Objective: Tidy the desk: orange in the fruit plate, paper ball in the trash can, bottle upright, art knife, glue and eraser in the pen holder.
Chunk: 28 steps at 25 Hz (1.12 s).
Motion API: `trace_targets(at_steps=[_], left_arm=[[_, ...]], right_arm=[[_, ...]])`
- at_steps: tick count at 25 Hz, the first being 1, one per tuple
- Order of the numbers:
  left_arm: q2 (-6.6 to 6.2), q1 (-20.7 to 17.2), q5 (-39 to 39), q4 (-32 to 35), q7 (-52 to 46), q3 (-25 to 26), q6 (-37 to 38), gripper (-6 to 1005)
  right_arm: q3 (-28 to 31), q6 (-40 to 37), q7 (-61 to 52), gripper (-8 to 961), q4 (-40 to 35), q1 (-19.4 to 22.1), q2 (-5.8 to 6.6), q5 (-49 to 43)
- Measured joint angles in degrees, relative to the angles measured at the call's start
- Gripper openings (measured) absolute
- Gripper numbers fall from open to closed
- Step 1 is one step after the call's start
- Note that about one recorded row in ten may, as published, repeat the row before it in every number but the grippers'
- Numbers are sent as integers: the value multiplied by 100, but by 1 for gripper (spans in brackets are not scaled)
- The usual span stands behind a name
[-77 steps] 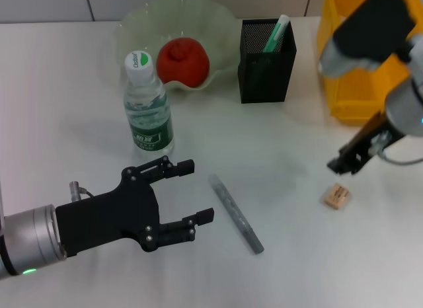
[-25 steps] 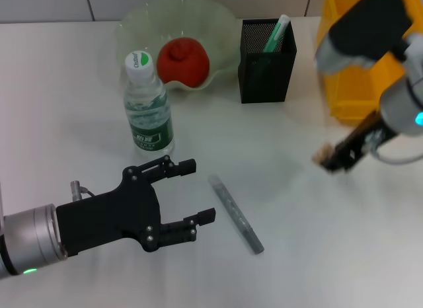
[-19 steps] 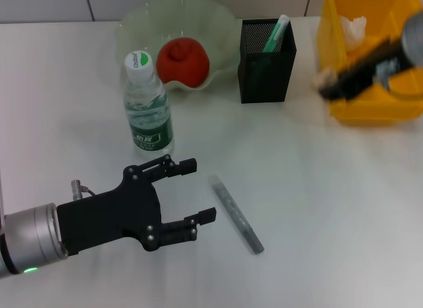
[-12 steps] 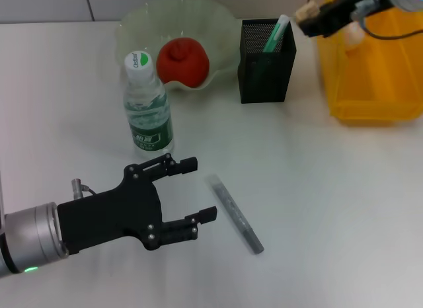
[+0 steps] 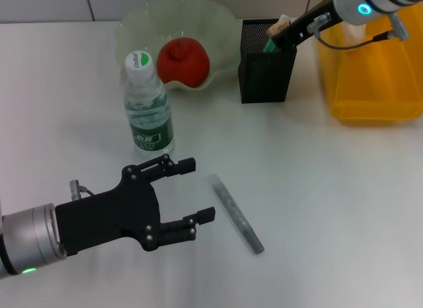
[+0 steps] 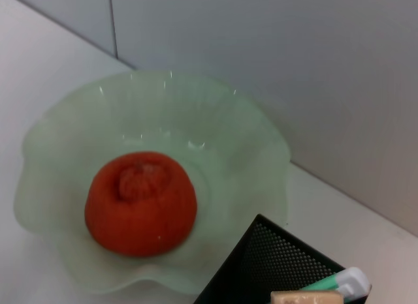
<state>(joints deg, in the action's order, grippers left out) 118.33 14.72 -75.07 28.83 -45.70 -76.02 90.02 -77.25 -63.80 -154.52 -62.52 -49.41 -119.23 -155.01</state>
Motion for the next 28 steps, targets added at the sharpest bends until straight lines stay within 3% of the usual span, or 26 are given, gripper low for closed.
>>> trace_targets(at_steps=[5, 9, 12, 14, 16, 18, 20, 28], left_arm=[[-7, -14, 1, 10, -2, 7, 6, 785], [-43, -68, -4, 57, -19, 62, 70, 785], [-67, -135, -27, 106, -19, 133, 117, 785], [-105, -233, -36, 156, -21, 167, 151, 785], [-140, -336, -36, 203, -21, 193, 170, 785], [-140, -336, -36, 203, -21, 193, 170, 785], [-230, -659, -44, 254, -24, 380, 190, 785], [-280, -816, -48, 247, -27, 496, 181, 785]], right_arm=[[-3, -76, 17, 433, -31, -9, -2, 8], [101, -583, -76, 443, -537, 95, -11, 13], [143, -1225, -191, 573, -1038, 190, -18, 37], [61, -2146, -380, 659, -1692, 368, -28, 326], [12, -2339, -434, 689, -1846, 422, -34, 445], [-244, -2741, -657, 720, -2116, 544, -37, 758], [-691, -2839, -845, 750, -2204, 625, -38, 931], [-2139, -1987, -1339, 750, -1443, 462, -52, 988]])
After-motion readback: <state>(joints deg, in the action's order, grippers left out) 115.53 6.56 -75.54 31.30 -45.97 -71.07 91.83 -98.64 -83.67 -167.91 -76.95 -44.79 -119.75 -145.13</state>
